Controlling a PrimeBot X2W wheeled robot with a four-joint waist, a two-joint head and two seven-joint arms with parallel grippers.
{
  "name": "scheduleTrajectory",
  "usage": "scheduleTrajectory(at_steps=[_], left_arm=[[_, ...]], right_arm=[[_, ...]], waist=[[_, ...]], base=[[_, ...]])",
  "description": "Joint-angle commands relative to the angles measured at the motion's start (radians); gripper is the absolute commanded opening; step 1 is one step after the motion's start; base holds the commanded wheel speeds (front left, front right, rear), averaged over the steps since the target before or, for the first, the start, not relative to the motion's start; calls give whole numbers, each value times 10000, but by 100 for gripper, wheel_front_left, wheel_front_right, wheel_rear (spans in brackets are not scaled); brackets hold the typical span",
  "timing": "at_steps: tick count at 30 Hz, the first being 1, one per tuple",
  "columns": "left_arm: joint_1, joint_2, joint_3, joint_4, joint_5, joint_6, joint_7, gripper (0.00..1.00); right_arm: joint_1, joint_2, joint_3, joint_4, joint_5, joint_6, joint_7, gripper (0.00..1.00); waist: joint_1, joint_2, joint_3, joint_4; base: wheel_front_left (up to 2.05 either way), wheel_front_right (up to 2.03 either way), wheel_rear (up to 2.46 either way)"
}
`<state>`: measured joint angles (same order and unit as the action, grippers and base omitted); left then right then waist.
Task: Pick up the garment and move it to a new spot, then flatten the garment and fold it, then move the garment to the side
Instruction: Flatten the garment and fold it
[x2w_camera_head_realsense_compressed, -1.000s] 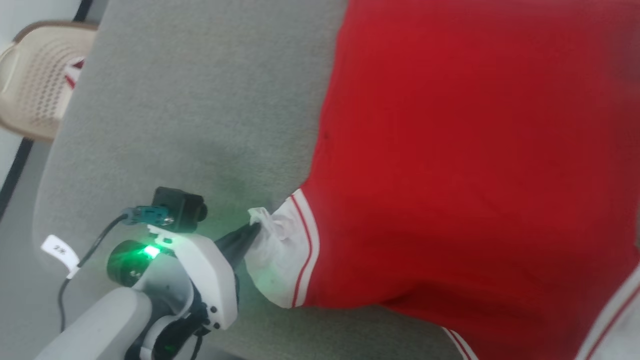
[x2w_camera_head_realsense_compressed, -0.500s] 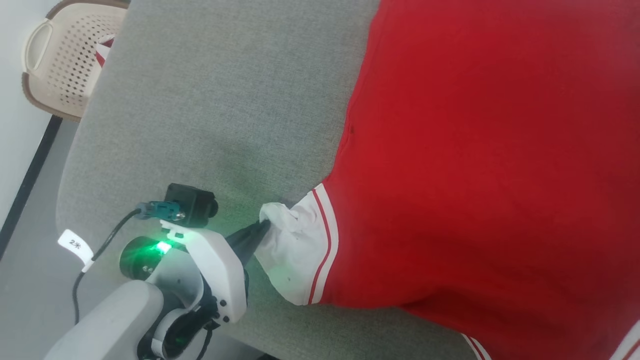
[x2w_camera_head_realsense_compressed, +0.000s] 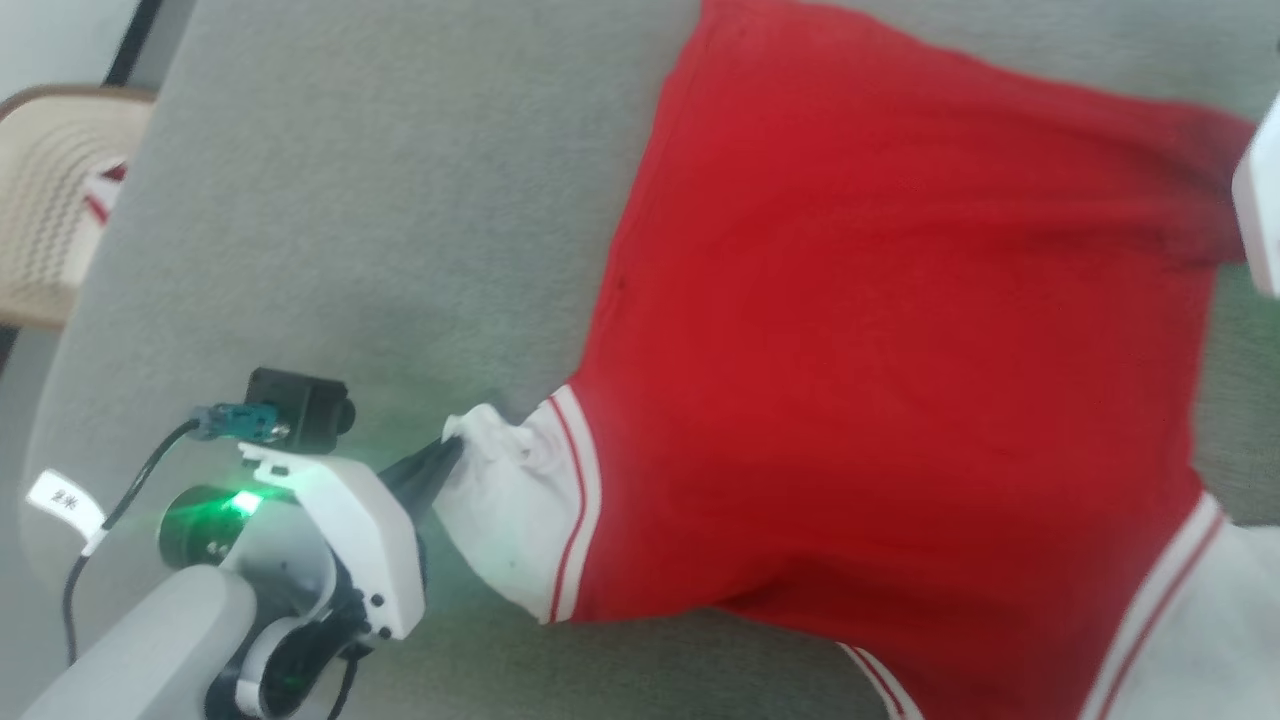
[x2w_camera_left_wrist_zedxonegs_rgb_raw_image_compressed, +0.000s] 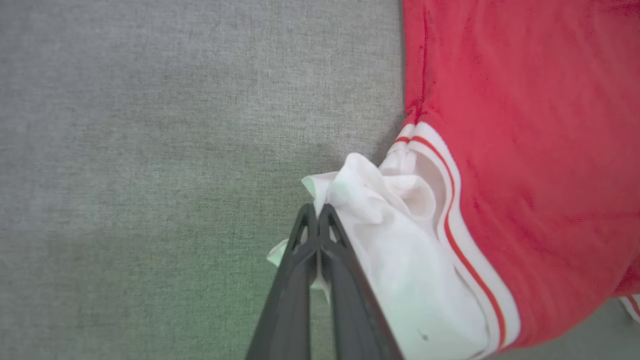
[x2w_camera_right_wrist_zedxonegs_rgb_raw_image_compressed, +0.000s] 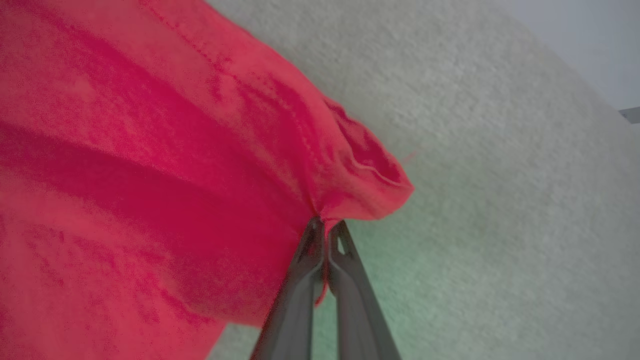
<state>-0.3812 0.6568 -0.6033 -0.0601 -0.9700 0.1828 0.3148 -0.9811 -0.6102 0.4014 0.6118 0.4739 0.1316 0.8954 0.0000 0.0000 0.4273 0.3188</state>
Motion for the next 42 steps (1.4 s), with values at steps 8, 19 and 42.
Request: scheduleTrajectory(at_steps=[8,19,42], left_arm=[[556,574,277,-385,-52,411,96,0],[1016,1060,492,-735,-210,739,199,0],[1002,963,432,-520,-376,440,68,0]], right_arm=[[2679,-1118,135,-3354,1849,-18,482,0],[6719,-1170,-1287,-5773,2403,-18,598,0],[8661,661,-3371,-6544,666,-19,-37,100]], waist=[[0,0,-880,-1248],[0,0,-1398,-2012],[0,0,-1461,-2186]], base=[[0,0,0],[0,0,0],[0,0,0]])
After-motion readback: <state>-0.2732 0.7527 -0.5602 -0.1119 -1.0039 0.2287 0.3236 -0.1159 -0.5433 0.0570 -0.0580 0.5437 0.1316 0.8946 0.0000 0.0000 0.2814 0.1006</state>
